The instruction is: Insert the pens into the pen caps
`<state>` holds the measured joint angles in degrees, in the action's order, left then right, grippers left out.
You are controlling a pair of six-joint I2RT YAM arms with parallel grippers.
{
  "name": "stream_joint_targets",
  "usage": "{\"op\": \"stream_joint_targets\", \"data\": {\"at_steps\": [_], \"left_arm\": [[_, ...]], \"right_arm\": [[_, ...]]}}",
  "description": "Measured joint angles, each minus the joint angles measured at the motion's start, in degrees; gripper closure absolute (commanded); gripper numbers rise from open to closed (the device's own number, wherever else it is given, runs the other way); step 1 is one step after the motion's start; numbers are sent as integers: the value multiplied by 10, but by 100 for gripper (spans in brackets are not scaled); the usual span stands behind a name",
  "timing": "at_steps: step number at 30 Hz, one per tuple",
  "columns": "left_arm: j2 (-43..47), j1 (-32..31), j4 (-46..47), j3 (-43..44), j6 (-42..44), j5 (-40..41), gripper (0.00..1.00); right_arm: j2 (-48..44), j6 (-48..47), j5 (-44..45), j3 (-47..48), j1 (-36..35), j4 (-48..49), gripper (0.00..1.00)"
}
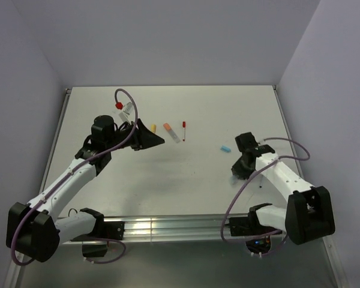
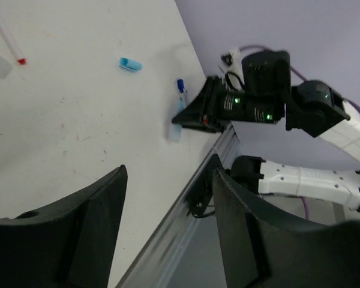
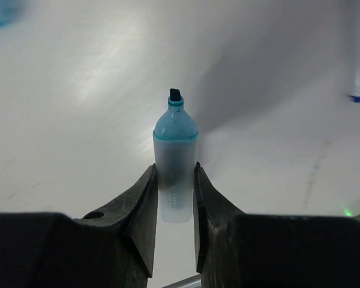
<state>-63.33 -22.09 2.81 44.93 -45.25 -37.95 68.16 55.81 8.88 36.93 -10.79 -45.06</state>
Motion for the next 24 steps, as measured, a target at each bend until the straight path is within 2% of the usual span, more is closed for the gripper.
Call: {"op": "stream_joint_targets", "data": {"at_steps": [4,9,13,18,24], "left_arm": [[-17,0,36,-4,-12,-50,30],[-9,-6,60,-6,-8,-59,33],[5,-37,56,-1,10,-38,34],[-7,-90,42,57,46,10,39],[-50,-106,29,108,75,65,40]], "right_arm": [[0,-16,15,124,-95,15,100],[-9,-33,14,247,-162,69,100],[-6,-39,7,300,-182,95,100],[10,-43,-6,346,-224,114,100],[31,-43,-16,367,-273,124,100]]}}
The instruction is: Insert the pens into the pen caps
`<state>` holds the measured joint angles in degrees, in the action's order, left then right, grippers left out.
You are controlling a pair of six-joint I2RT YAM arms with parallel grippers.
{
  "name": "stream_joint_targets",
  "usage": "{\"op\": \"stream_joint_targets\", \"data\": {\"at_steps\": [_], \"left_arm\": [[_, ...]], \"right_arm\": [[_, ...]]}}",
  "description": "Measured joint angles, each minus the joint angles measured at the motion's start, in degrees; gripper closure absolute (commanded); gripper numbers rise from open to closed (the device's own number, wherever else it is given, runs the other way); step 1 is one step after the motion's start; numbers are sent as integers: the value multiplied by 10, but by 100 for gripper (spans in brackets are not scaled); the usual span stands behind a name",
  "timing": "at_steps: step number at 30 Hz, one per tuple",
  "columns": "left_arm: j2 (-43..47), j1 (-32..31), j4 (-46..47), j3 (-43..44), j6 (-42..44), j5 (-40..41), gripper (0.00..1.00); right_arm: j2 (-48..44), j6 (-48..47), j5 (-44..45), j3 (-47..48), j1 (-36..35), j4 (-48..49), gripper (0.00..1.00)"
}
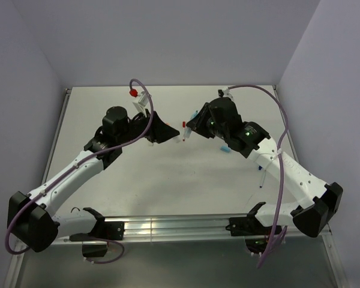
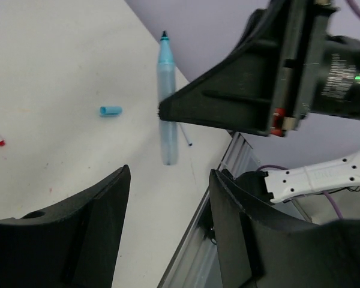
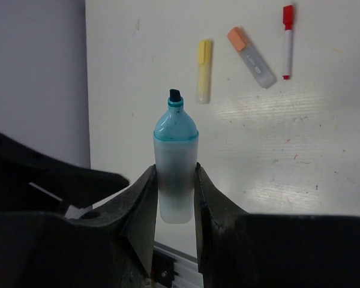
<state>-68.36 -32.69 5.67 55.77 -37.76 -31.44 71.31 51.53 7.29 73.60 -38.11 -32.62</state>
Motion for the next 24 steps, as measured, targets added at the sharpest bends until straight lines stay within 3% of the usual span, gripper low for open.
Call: {"op": "stream_joint_targets", "data": {"at_steps": [11,24], "left_arm": [[-35,-14,-25,2,23,43,41],[-34,-17,-26,2,29,46,43]], "right_arm": [[32,-2,0,72,-36,1,100],[68,-5,12,78,-57,-1,100]]}}
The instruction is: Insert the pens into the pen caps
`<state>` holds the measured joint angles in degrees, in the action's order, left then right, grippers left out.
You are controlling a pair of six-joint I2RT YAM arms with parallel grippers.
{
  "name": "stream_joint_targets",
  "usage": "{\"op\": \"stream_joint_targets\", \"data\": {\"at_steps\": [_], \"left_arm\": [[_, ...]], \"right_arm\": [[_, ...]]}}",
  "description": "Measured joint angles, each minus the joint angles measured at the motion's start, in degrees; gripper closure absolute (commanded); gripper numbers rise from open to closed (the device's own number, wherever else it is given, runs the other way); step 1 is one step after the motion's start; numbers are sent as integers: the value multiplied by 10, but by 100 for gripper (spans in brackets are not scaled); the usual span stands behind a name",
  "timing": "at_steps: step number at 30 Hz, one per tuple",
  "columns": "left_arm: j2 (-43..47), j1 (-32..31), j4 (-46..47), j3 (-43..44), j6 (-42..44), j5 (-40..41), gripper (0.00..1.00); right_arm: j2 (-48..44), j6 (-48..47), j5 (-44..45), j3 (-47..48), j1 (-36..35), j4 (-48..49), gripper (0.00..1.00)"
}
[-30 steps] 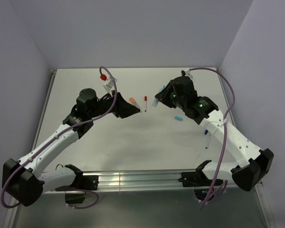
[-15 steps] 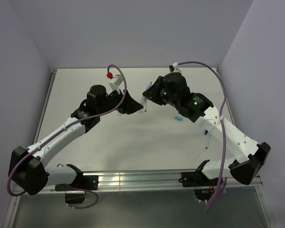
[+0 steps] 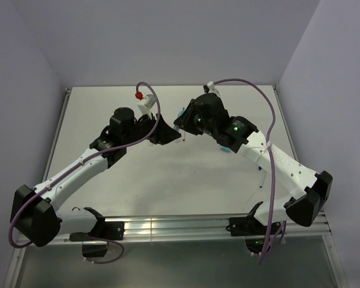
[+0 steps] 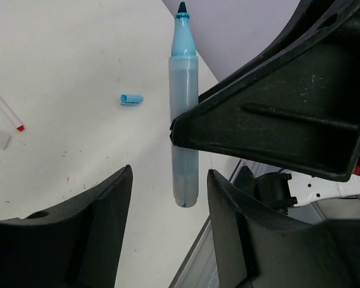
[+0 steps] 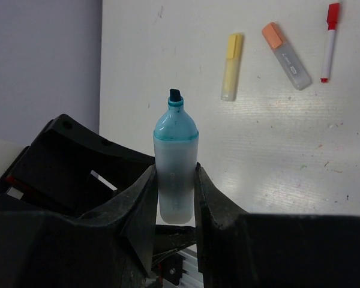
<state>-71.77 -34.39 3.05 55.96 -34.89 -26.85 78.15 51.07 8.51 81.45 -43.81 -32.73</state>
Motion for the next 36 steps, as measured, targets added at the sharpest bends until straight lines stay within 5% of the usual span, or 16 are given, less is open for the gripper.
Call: {"op": "stream_joint_targets", "data": {"at_steps": [11,18,21,26,36], "left_arm": [[7,-2,2,0,-2,4,59],[11,-3,-3,0,-3,8,100],[12,-3,-8,0,-1,13,100],[17,-2,-8,-1,0,12,100],[45,-3,15,-17,-2,-16,100]], "right_arm": [[0,3,0,0,-27,3,100],[10,5,4,0,-32,13,100],[13,4,4,0,-33,18,98],[13,-4,9,0,-36,24,61],[12,-45,34,41,-37,16,55]]}}
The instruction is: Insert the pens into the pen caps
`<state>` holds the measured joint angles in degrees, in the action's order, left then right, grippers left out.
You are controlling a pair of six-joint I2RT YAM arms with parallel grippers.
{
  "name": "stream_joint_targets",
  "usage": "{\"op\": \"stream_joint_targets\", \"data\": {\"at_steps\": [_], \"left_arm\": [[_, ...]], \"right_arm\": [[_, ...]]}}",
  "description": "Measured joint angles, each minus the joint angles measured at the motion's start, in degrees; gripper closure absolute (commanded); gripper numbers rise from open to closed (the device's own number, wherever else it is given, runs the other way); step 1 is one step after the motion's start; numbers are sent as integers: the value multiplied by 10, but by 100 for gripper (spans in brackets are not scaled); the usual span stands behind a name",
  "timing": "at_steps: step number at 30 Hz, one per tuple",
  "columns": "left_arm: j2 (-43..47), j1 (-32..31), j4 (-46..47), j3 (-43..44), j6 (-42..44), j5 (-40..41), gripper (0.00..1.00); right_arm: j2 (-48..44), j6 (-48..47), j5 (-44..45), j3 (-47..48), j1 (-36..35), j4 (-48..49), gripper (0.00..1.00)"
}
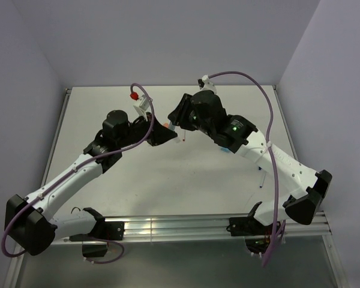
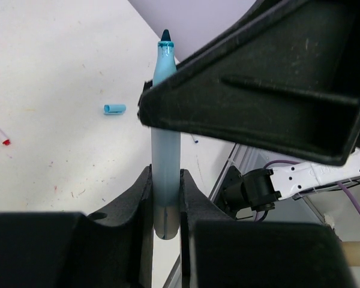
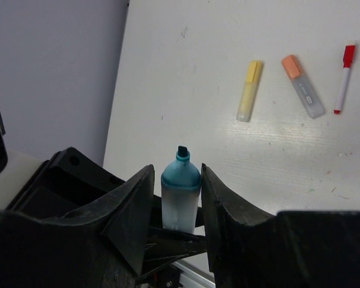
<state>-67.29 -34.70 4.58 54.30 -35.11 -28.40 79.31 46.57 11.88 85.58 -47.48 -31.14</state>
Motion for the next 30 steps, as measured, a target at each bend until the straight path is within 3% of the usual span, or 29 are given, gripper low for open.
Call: {"op": "stream_joint_targets", "data": {"at_steps": [5,9,12,30], "left_arm": [[7,0,7,-1,0,-3,100],[8,2,7,-3,0,0,100],[8,2,6,-4,0,2,100],[7,2,5,-4,-1,2,75]], "right_arm": [[2,-5,9,16,2,-2,60],[9,-6,7,24,3,-9,88],[11,-6,5,24,4,-11,100],[11,4,1,21,5,-10,100]]}}
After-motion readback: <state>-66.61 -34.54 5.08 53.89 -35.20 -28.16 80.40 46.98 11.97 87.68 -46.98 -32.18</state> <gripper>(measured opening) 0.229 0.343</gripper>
